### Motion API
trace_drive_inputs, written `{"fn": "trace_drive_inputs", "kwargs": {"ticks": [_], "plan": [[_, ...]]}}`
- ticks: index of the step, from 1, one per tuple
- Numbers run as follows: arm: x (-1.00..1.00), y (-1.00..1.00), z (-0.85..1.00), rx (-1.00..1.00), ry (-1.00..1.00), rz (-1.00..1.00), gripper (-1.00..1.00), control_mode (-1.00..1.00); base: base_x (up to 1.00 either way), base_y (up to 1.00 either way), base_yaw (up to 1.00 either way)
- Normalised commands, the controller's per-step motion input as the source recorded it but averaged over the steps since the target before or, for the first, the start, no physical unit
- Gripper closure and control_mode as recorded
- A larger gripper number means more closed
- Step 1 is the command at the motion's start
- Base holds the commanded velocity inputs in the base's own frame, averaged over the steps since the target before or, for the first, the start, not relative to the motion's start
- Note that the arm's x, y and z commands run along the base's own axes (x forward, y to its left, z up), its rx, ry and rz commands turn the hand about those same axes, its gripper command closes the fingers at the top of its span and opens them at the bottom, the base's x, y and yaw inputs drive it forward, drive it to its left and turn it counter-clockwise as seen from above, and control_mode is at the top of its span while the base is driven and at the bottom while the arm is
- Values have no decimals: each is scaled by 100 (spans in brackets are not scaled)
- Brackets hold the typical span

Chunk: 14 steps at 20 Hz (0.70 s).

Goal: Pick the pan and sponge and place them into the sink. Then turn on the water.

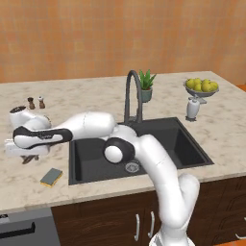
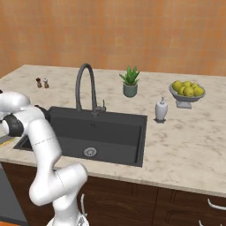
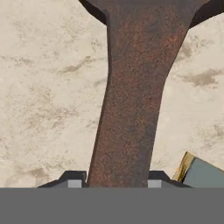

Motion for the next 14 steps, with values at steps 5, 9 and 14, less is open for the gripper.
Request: {"fn": "trace_drive_inputs", "kwargs": {"ticks": [5,9,14], "plan": [[-23,-69,7,27,-17,-7,100,-100,0,0,0],[-24,-76,0,23,-13,-14,100,-100,0,0,0],[-22,-71,12,5,-1,-27,100,-100,0,0,0]]}}
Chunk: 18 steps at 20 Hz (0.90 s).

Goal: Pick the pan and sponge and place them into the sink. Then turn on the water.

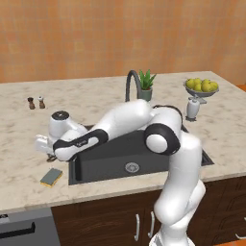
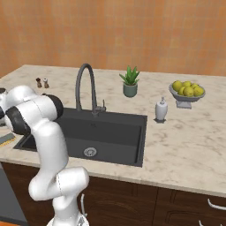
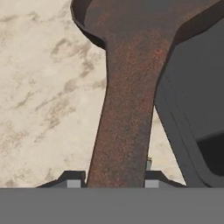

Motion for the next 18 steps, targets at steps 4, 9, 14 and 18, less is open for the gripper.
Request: {"fn": "trace_drive_inputs", "kwargs": {"ticks": [4,9,14,18], "plan": [[0,-53,20,0,3,-36,100,-100,0,0,0],[0,-27,23,-2,5,-43,100,-100,0,0,0],[0,-37,16,-11,8,-43,100,-100,0,0,0],[9,-44,8,-17,11,-44,100,-100,0,0,0]]}}
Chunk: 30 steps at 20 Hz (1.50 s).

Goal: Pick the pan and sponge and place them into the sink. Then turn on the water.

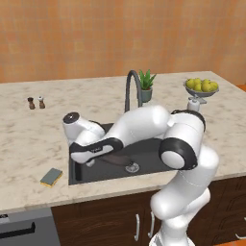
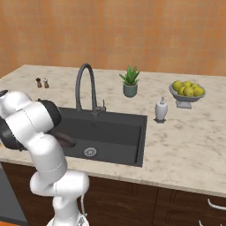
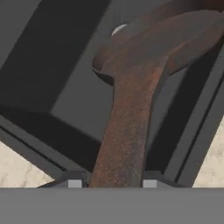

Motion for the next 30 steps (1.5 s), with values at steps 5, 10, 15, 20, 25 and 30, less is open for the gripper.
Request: {"fn": "trace_drive_inputs", "kwargs": {"ticks": [5,10,15,20,25,30], "plan": [[38,-53,3,-15,18,-34,100,-100,0,0,0],[41,-55,-9,-1,3,-20,100,-100,0,0,0],[17,-49,-43,0,-4,-18,100,-100,0,0,0],[19,-47,-54,3,-4,-14,100,-100,0,0,0],[4,-30,-60,3,-7,-9,100,-100,0,0,0],[1,-7,-60,4,-8,-8,100,-100,0,0,0]]}}
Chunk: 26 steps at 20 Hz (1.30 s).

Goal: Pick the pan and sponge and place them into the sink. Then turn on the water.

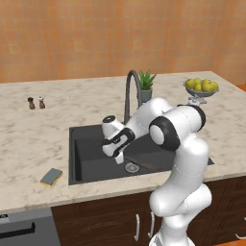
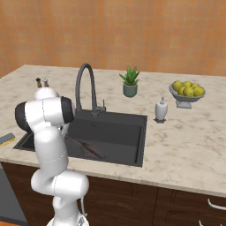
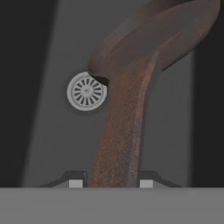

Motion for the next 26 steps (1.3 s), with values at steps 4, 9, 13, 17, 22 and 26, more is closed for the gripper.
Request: {"fn": "trace_drive_inputs", "kwargs": {"ticks": [4,9,13,17,22,26], "plan": [[9,1,-62,5,-6,-6,100,-100,0,0,0],[18,15,-56,2,-3,-6,100,-100,0,0,0],[17,31,-41,0,-1,-9,100,-100,0,0,0],[21,48,-32,0,0,-10,100,-100,0,0,0],[19,39,-55,0,0,-11,100,-100,0,0,0],[1,40,-71,2,0,-13,100,-100,0,0,0]]}}
